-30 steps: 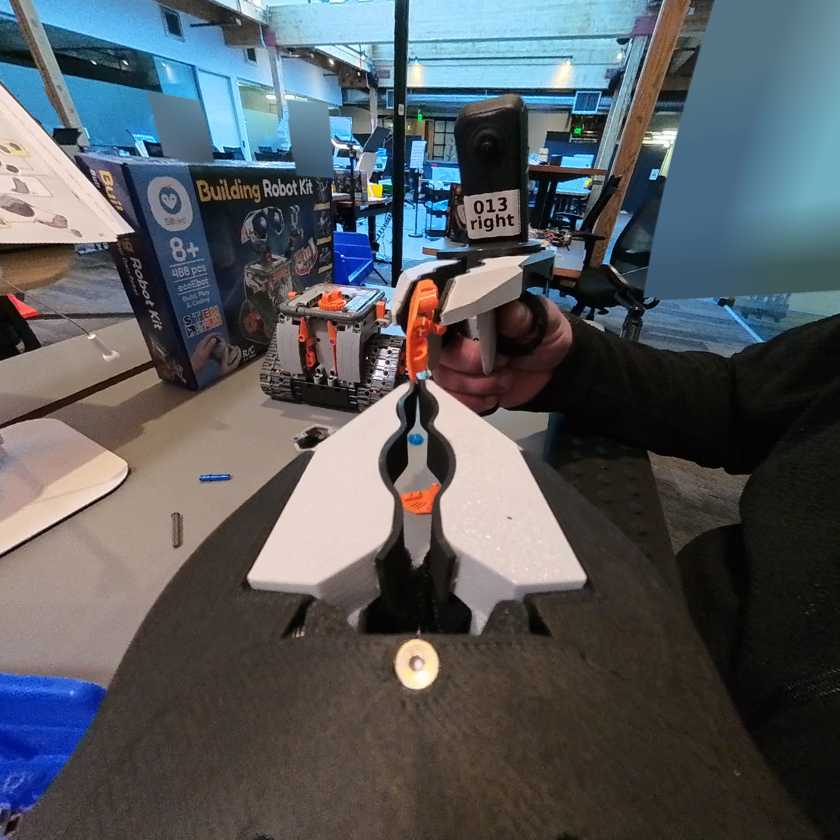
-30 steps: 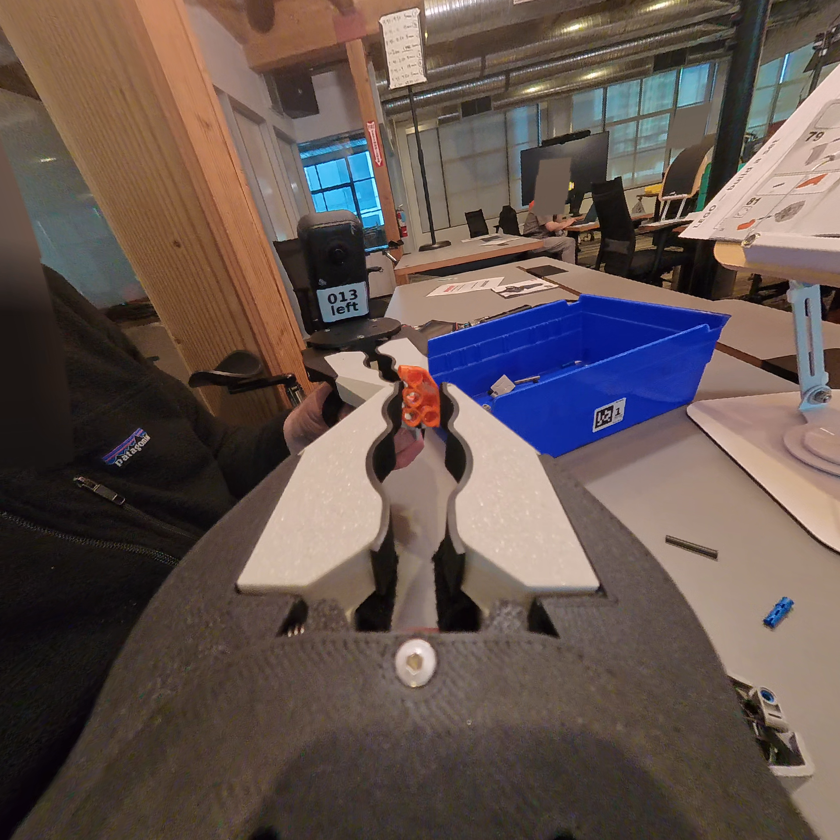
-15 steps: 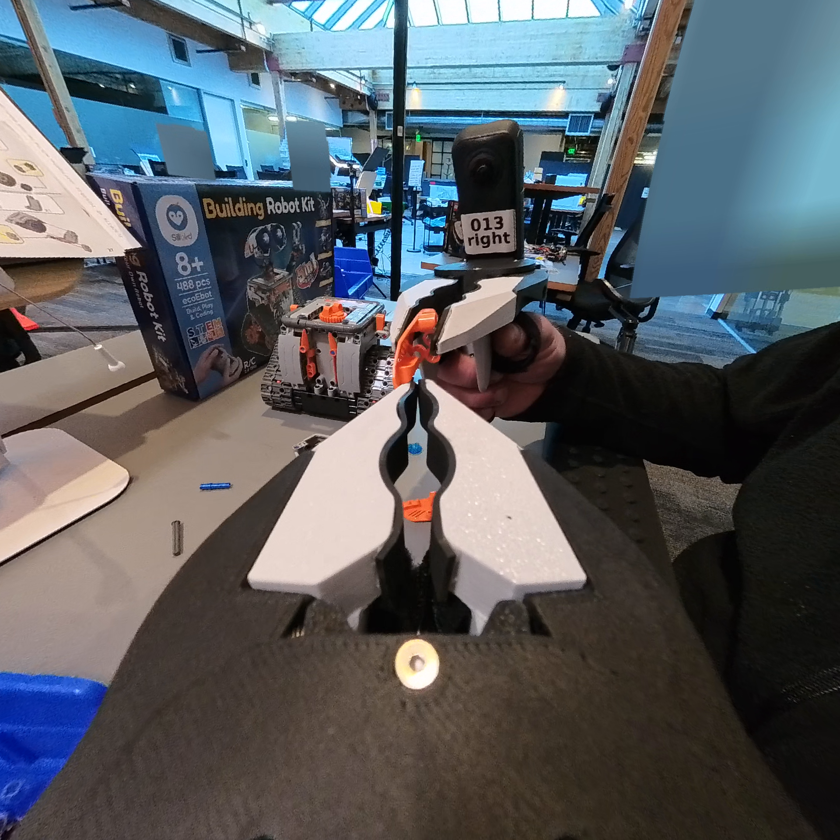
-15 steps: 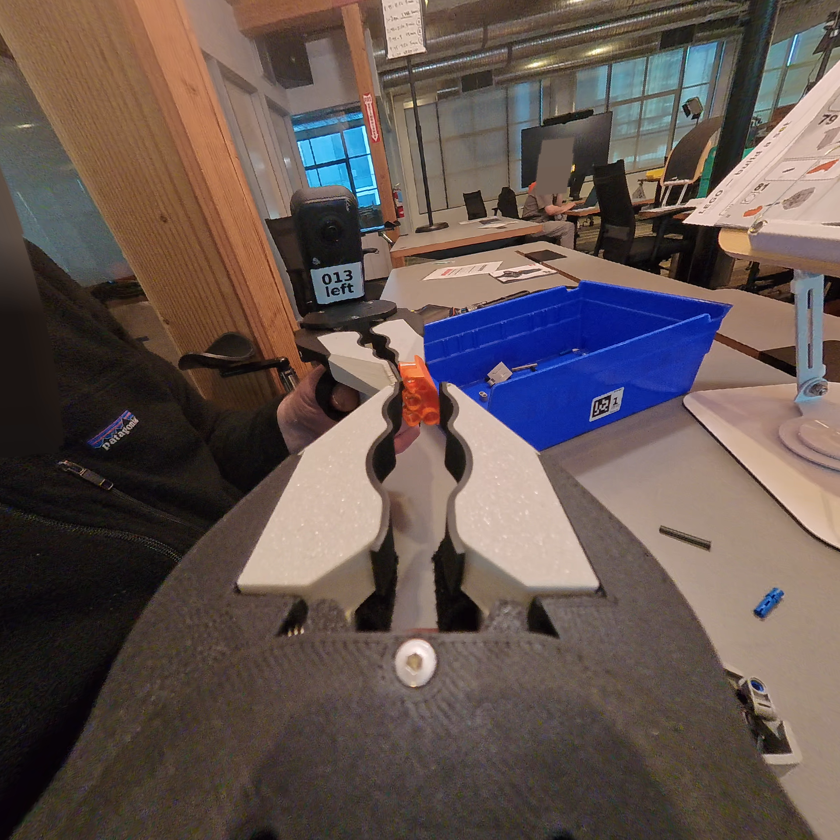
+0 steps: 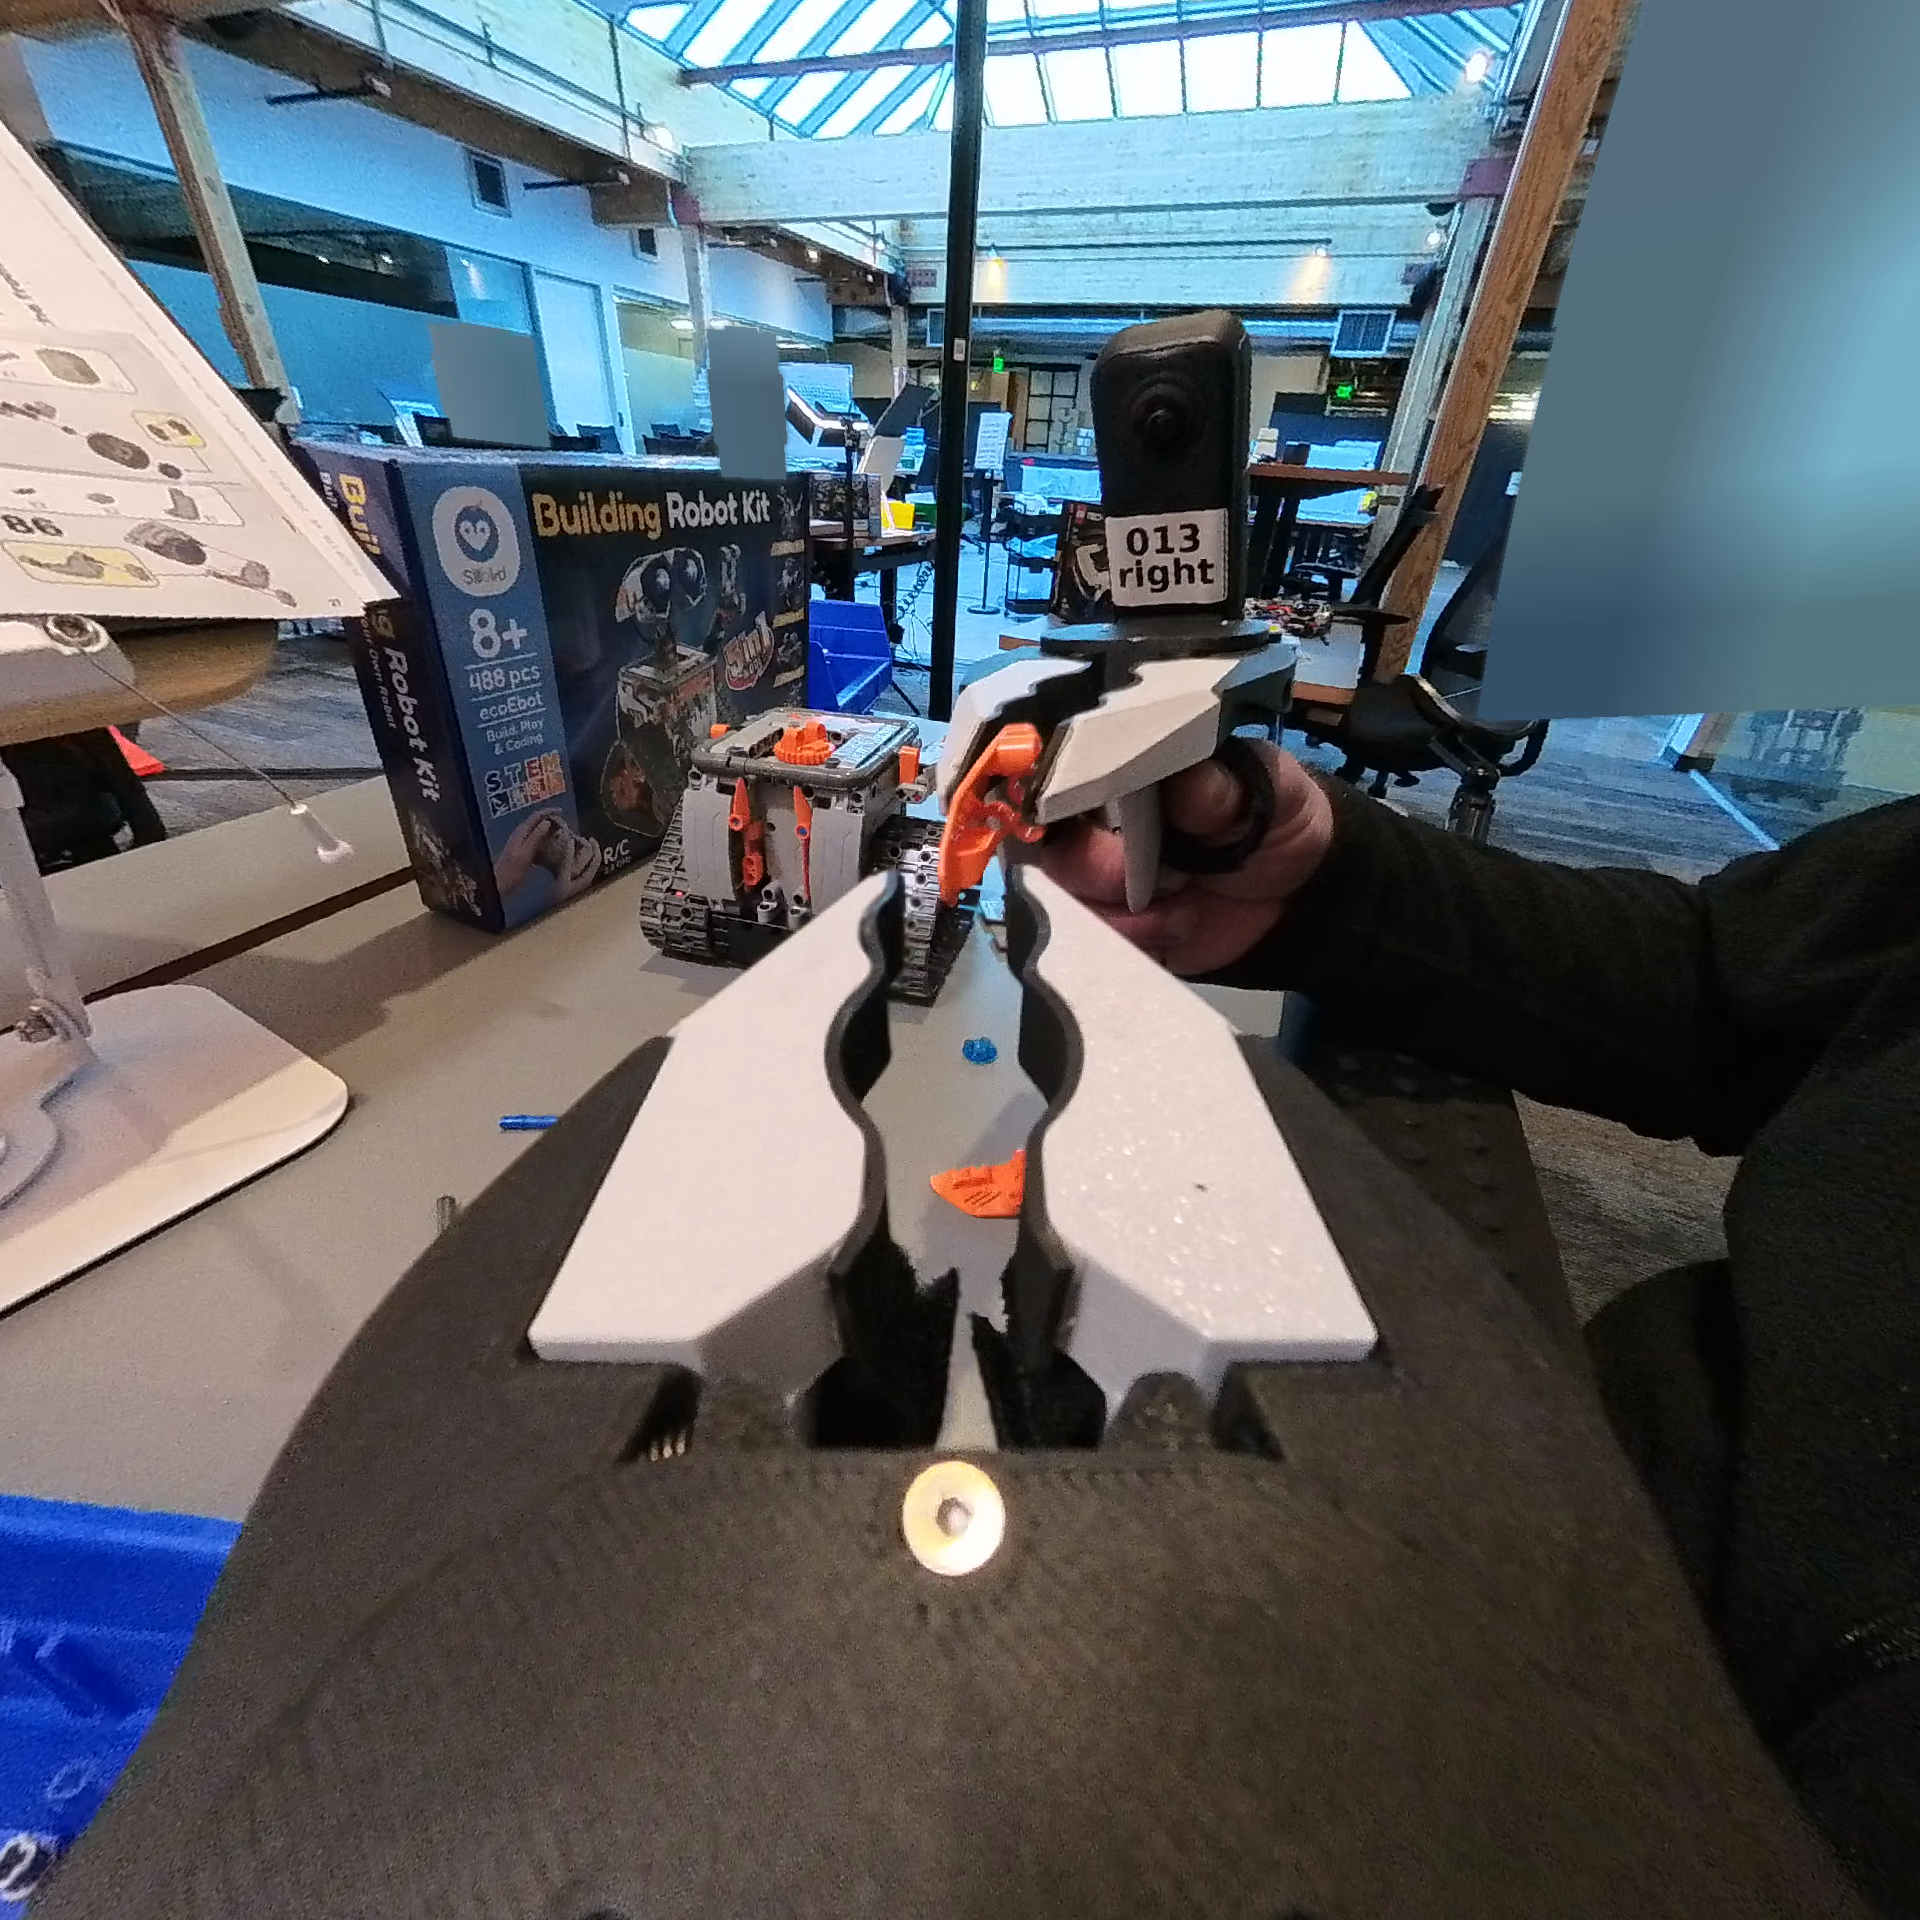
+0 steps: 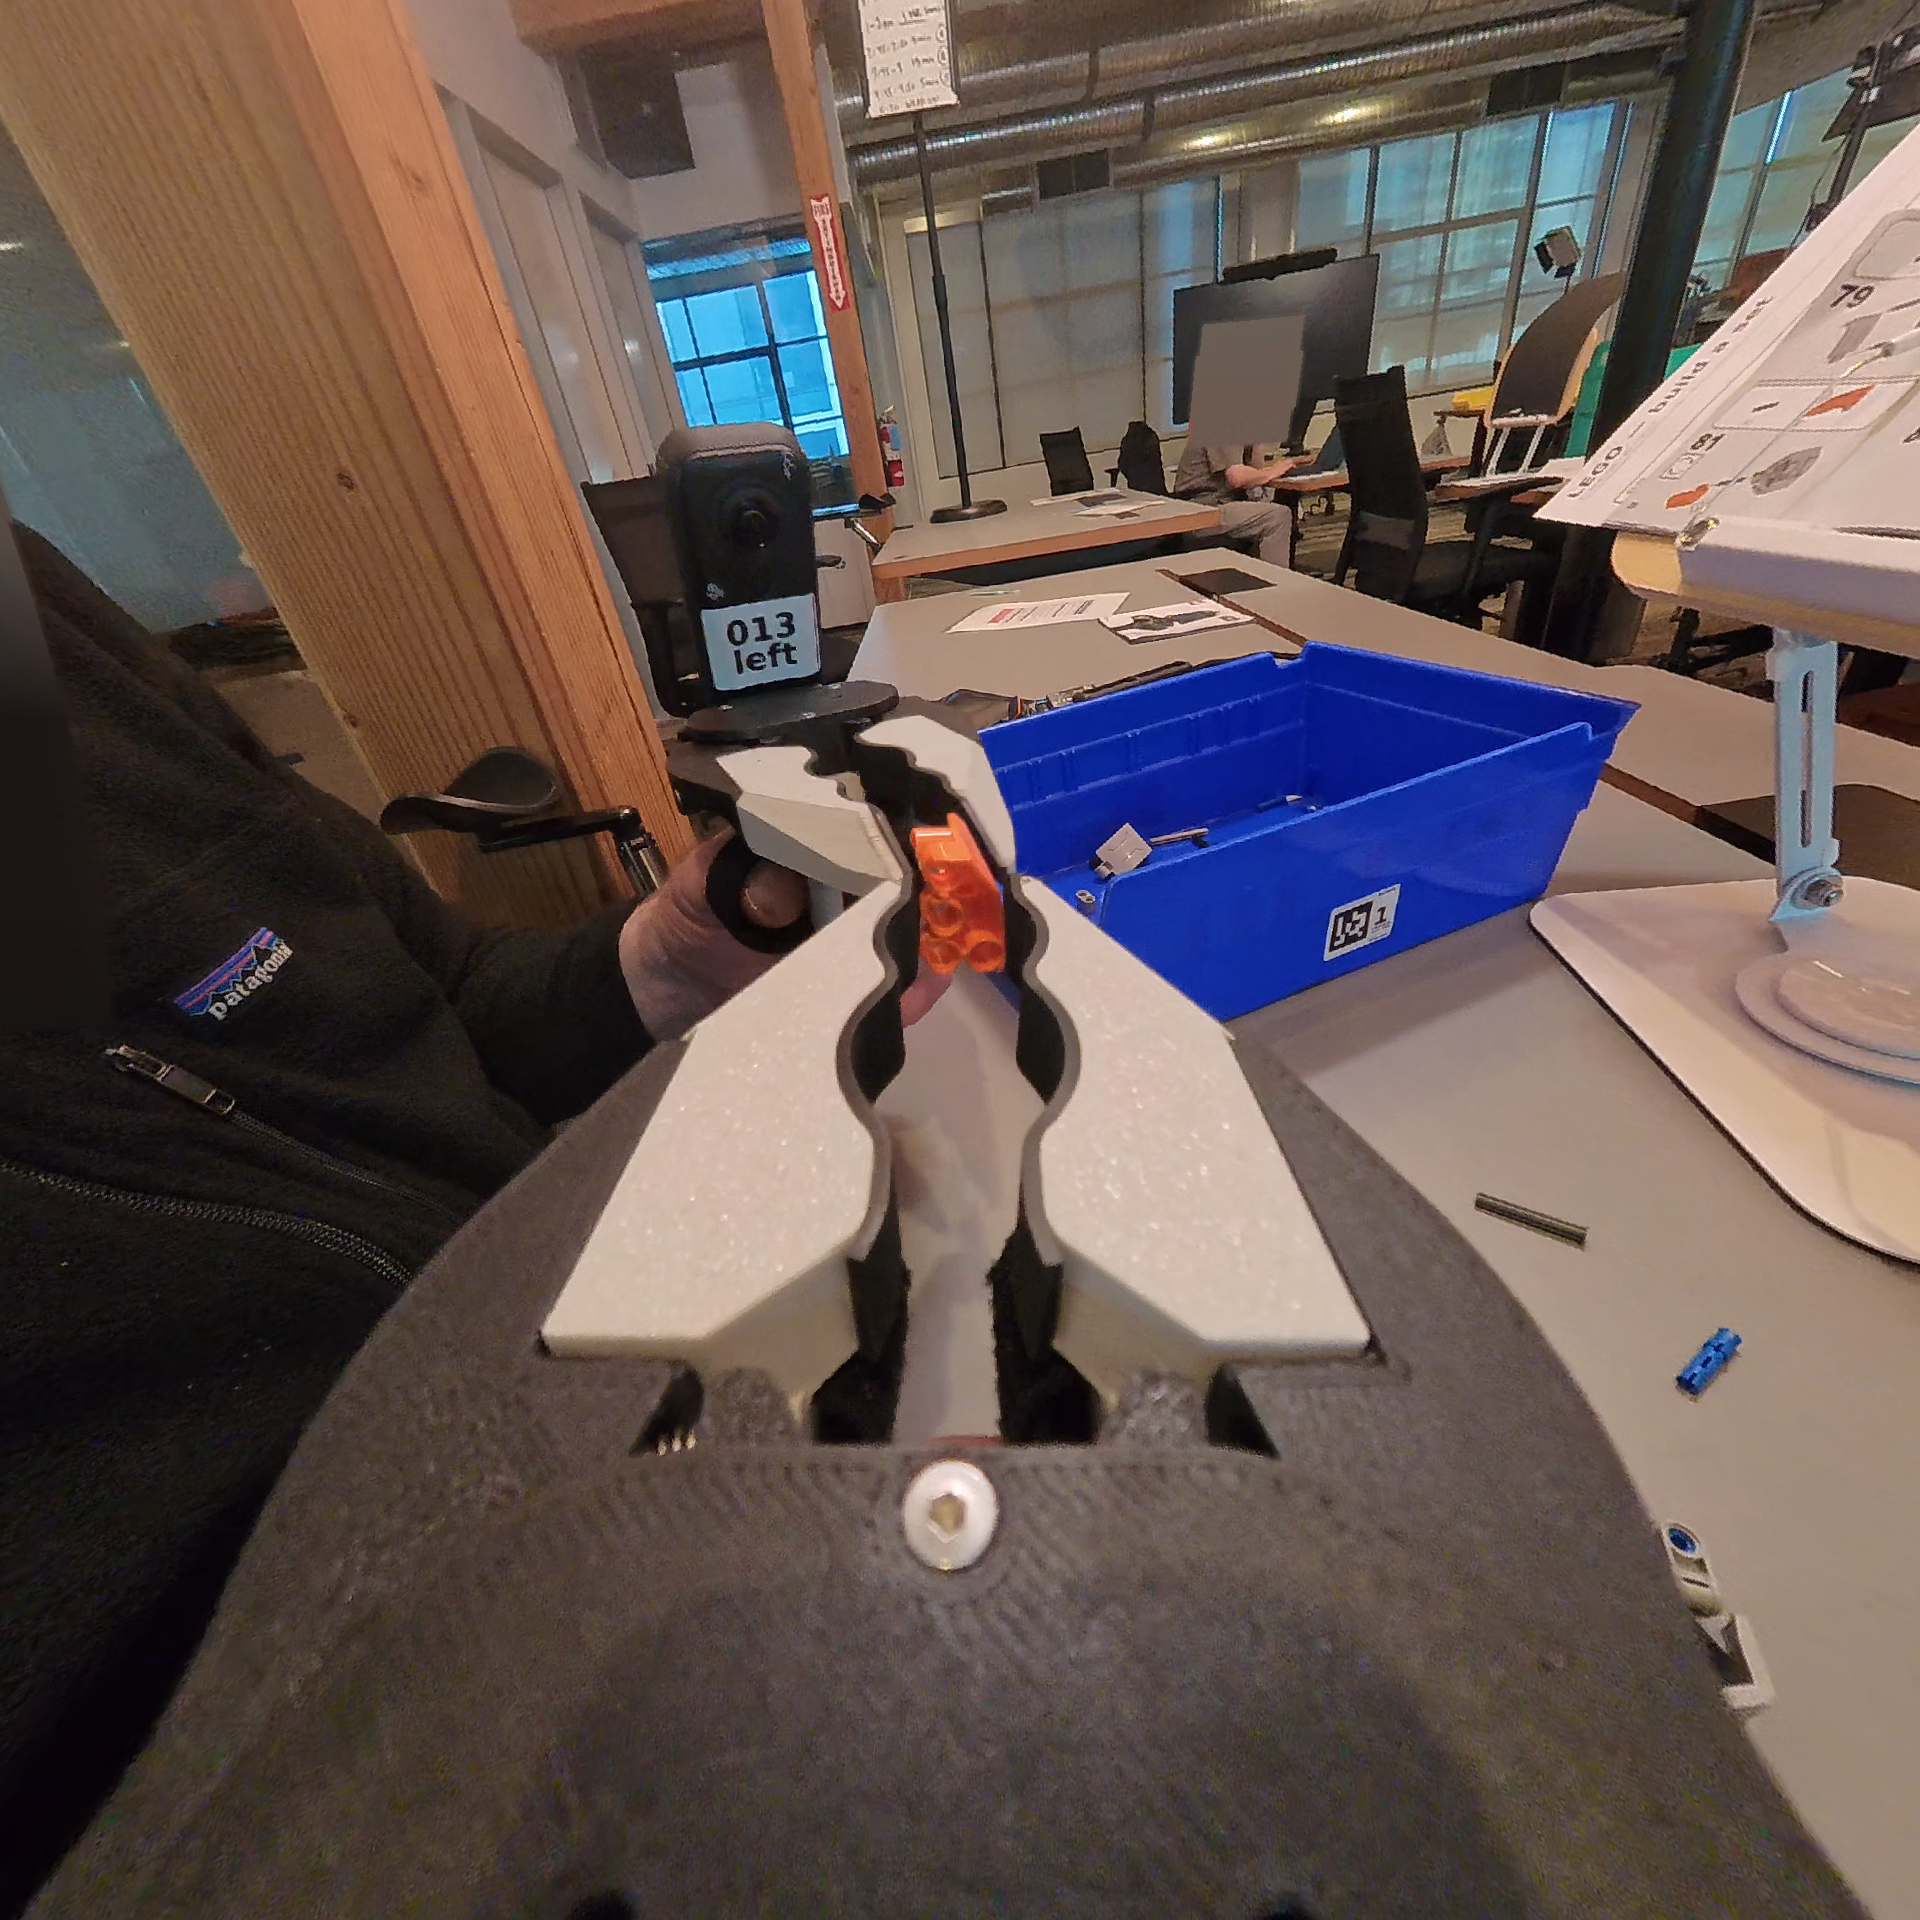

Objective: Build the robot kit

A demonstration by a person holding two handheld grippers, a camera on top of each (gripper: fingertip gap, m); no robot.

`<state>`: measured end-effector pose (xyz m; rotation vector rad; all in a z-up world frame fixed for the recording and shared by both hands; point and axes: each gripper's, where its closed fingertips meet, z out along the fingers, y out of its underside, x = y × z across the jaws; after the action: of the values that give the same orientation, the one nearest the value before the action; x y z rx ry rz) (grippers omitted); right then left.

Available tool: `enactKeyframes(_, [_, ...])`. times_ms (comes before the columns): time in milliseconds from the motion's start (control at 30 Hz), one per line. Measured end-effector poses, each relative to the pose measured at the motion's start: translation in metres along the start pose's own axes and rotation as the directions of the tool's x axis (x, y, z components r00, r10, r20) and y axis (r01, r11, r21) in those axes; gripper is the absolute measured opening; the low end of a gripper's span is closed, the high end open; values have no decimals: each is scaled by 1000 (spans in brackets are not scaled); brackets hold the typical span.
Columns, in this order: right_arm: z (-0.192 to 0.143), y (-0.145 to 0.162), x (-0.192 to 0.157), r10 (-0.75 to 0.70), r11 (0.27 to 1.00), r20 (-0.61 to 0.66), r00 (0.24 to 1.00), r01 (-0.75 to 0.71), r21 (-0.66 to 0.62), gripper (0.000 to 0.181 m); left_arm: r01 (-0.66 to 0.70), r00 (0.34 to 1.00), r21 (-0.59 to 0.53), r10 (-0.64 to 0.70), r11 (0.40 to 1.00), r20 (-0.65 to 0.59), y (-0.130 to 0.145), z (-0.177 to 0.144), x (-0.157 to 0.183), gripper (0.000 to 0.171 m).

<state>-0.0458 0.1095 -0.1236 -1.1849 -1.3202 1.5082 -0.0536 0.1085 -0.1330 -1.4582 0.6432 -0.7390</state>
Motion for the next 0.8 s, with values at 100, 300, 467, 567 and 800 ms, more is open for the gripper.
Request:
enactKeyframes(100, [1,2,0,-4,1000,-2,1000,3,-12,13,-3,1000,9,3,1000,4,-2,0,0,16])
enactKeyframes(300, [6,10,-3,-21,998,7,1000,22,-60,13,-3,1000,0,3,1000,-15,1,1,3,5])
enactKeyframes(467, [6,10,-4,-26,998,9,1000,27,-59,13,-8,1000,-12,8,1000,-20,4,2,4,0])
enactKeyframes(567, [6,9,-5,-29,998,9,1000,30,-59,13,-16,1000,-11,16,1000,-16,4,2,4,0])
enactKeyframes(800, [6,9,-5,-35,998,6,999,35,-60,13,-25,1000,-12,25,1000,-12,3,2,5,0])
